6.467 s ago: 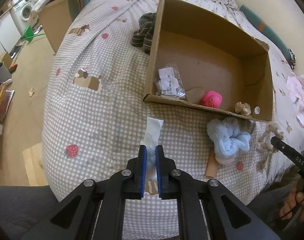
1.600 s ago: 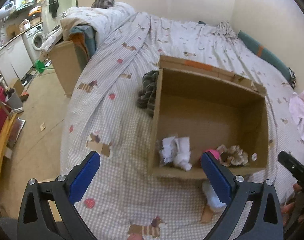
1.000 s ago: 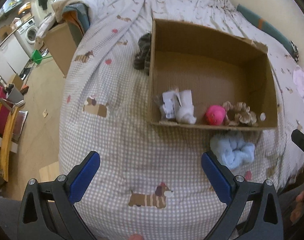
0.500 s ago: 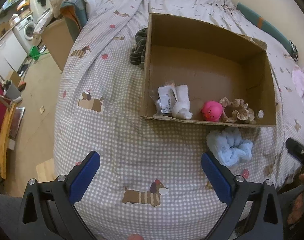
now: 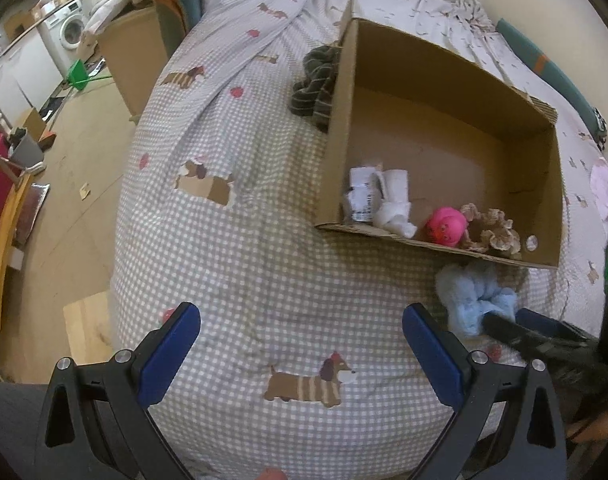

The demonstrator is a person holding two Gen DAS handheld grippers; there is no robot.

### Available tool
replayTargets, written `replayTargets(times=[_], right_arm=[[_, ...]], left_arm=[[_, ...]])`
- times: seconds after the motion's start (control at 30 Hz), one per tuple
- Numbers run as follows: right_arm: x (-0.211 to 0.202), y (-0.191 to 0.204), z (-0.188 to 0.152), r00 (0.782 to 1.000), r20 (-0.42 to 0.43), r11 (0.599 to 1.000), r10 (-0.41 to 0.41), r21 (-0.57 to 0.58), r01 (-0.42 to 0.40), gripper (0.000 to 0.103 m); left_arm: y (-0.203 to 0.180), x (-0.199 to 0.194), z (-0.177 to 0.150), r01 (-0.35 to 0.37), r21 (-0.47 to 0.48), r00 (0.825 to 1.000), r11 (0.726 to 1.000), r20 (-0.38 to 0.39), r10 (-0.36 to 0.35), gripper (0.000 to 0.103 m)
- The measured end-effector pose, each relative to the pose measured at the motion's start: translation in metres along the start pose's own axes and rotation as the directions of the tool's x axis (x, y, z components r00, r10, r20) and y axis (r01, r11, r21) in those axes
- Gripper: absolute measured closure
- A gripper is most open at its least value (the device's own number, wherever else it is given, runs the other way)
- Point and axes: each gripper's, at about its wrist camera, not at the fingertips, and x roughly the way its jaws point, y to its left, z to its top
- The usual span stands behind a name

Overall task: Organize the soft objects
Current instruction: 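Grasp the fluffy blue scrunchie with the right gripper while the left grasps the tan tube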

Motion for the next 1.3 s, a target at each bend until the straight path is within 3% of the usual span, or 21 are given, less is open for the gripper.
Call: replayTargets(times=[0.17, 0.2, 0.23, 0.3, 0.43, 0.6, 0.73, 0.77, 0.9, 0.97, 1.07, 1.13, 1.17, 1.3], right_arm=[[0.031, 0.034, -0.002, 0.986, -0.03, 0.97, -0.164, -0.185, 0.156, 0.0], [0.032, 0.036, -0.002, 0.985, -0.024, 0.967, -0.173, -0.194, 0.165, 0.007], [0.032, 0.036, -0.001, 0.985, -0.022, 0.968, -0.171, -0.191, 0.164, 0.024], [0.031, 0.032, 0.0, 0.987, -0.022, 0.974, -0.161, -0.167, 0.155, 0.042], [0.019, 0.015, 0.001, 0.997, -0.007, 0.993, -0.082, -0.084, 0.081, 0.062], [0.0, 0.001, -0.007, 0.999, 0.021, 0.998, -0.038, -0.049, 0.039, 0.07], [-0.022, -0.02, -0.018, 0.998, 0.055, 1.0, -0.031, 0.0, 0.031, 0.072], [-0.029, -0.026, -0.022, 0.997, 0.068, 0.999, -0.042, 0.018, 0.041, 0.072], [-0.05, -0.049, -0.03, 0.993, 0.105, 0.995, -0.05, 0.087, 0.041, 0.072], [-0.059, -0.056, -0.033, 0.991, 0.123, 0.993, -0.05, 0.113, 0.037, 0.072], [-0.07, -0.063, -0.039, 0.988, 0.148, 0.989, -0.05, 0.142, 0.029, 0.072], [-0.072, -0.068, -0.041, 0.987, 0.152, 0.987, -0.053, 0.158, 0.029, 0.071], [-0.073, -0.07, -0.042, 0.987, 0.15, 0.986, -0.053, 0.164, 0.028, 0.072], [-0.075, -0.074, -0.043, 0.987, 0.15, 0.985, -0.062, 0.168, 0.036, 0.072]], left_arm=[[0.01, 0.003, -0.002, -0.015, -0.015, 1.0, 1.0, -0.013, 0.015, 0.002], [0.01, 0.003, -0.002, -0.015, -0.018, 1.0, 1.0, -0.014, 0.015, 0.002], [0.011, 0.003, -0.002, -0.015, -0.021, 1.0, 1.0, -0.015, 0.015, 0.002], [0.01, 0.004, -0.003, -0.015, -0.021, 1.0, 1.0, -0.016, 0.015, 0.002], [0.001, 0.007, -0.003, 0.019, -0.005, 1.0, 1.0, -0.024, -0.019, 0.002], [-0.025, 0.014, -0.006, 0.029, 0.061, 0.999, 0.998, -0.043, -0.027, 0.002], [-0.052, 0.021, -0.012, 0.105, 0.121, 0.993, 0.987, -0.074, -0.097, 0.003], [-0.062, 0.024, -0.015, 0.148, 0.144, 0.986, 0.978, -0.098, -0.135, 0.006], [-0.097, 0.043, -0.028, 0.241, 0.216, 0.96, 0.946, -0.198, -0.2, 0.043], [-0.115, 0.054, -0.035, 0.278, 0.252, 0.945, 0.927, -0.245, -0.217, 0.044], [-0.137, 0.068, -0.041, 0.298, 0.318, 0.937, 0.9, -0.28, -0.211, 0.046], [-0.145, 0.078, -0.043, 0.296, 0.339, 0.934, 0.893, -0.299, -0.196, 0.057], [-0.147, 0.085, -0.044, 0.293, 0.341, 0.93, 0.893, -0.318, -0.184, 0.068], [-0.14, 0.097, -0.039, 0.283, 0.303, 0.926, 0.91, -0.334, -0.177, 0.091]])
